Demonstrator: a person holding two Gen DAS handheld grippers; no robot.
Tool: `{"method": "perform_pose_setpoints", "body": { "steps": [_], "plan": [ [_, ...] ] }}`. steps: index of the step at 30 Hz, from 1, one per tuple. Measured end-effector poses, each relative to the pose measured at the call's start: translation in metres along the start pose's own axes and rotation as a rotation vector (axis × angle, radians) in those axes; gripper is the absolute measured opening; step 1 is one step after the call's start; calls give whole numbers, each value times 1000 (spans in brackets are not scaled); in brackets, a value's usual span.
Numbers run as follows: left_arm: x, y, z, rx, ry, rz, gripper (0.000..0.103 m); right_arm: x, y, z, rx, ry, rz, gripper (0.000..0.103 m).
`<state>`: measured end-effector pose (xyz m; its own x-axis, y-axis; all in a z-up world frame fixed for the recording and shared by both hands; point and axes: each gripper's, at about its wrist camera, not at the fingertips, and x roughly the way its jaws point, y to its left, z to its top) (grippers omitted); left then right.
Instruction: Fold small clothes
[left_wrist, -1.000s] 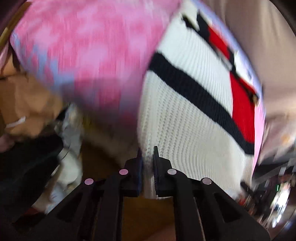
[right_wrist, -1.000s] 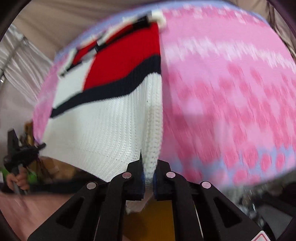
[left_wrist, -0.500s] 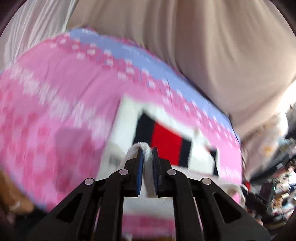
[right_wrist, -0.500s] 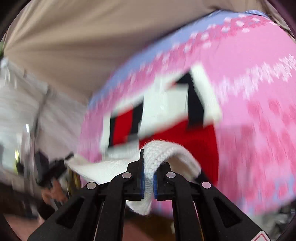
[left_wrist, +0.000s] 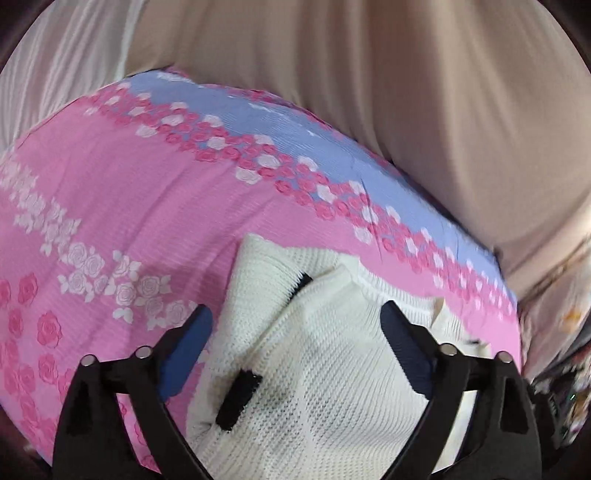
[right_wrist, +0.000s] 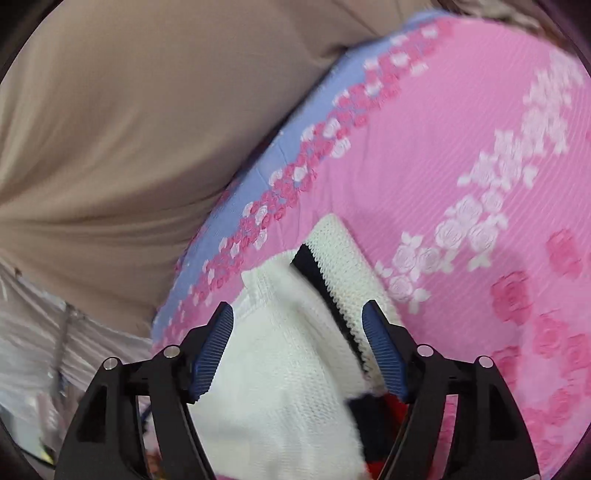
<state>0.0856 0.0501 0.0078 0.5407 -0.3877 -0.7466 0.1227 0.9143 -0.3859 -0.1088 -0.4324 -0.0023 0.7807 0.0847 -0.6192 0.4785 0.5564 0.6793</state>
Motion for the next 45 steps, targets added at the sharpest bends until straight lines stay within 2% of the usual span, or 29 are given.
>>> {"method": "perform_pose_setpoints", "body": {
  "steps": [2,4,5,7,8,9,10,11,12,13,14,16,19,21,22,23,26,27,28,30,32,33,34,35,36,37,41,44,45],
  "plan": [
    [26,-10,6,42,75,17,90,-3,0,-7,-73,20,-60,72],
    [52,-14,11,33,143,23,88,14,5,-10,-160,63,-129,71],
    [69,-14,12,15,179,26,84,28,7,-9,-190,73,-165,71],
    [82,-16,12,7,206,19,53,43,10,-6,-238,85,-205,71],
    [86,-18,12,6,212,14,46,45,12,-6,-255,87,-227,71],
    [88,-21,12,8,213,-4,25,56,12,-4,-270,97,-258,71],
    [88,-24,11,18,214,-15,7,63,12,-2,-278,112,-268,67],
    [85,-28,13,38,200,-6,8,67,10,-6,-281,122,-273,61],
    [80,-28,16,36,180,-10,7,71,11,-6,-279,140,-272,35],
    [71,-27,21,18,154,-24,7,74,12,-5,-273,160,-255,14],
    [58,-26,28,-14,124,-50,7,71,15,-2,-254,171,-226,9],
    [37,-23,42,-45,71,-80,7,43,30,3,-224,111,-142,8],
    [29,-18,68,-64,28,-61,7,14,58,22,-236,37,-48,8],
    [40,-13,79,-60,20,-10,7,17,64,40,-239,20,-32,8],
    [56,-9,84,-63,47,5,7,26,62,51,-232,12,-41,8],
    [70,-7,85,-62,80,21,7,36,57,57,-224,19,-51,7],
    [116,-5,69,-16,188,107,7,95,24,62,-176,144,-163,7],
    [126,-4,62,-1,208,136,8,116,10,56,-169,193,-223,7],
    [130,-3,57,8,203,144,8,130,0,50,-173,222,-245,6],
    [124,-2,57,-15,187,133,11,127,-4,49,-142,197,-210,7],
    [105,0,58,-57,167,95,12,114,1,54,-99,190,-180,17],
    [92,-1,57,-59,147,88,20,103,6,55,-104,180,-181,20],
    [73,-1,52,-49,124,76,41,92,10,52,-111,171,-171,30],
    [62,-2,45,-38,118,75,51,80,12,48,-116,162,-154,38],
    [51,1,38,-31,116,83,63,64,14,39,-123,152,-141,53],
    [38,6,22,-33,131,91,67,51,14,27,-135,149,-153,58],
    [21,38,-36,-121,236,108,67,15,-3,-35,-191,190,-257,60],
    [20,58,-67,-214,274,115,65,5,-23,-77,-159,231,-270,59],
    [21,60,-70,-235,268,115,63,6,-27,-86,-144,244,-271,56]
  ]
}}
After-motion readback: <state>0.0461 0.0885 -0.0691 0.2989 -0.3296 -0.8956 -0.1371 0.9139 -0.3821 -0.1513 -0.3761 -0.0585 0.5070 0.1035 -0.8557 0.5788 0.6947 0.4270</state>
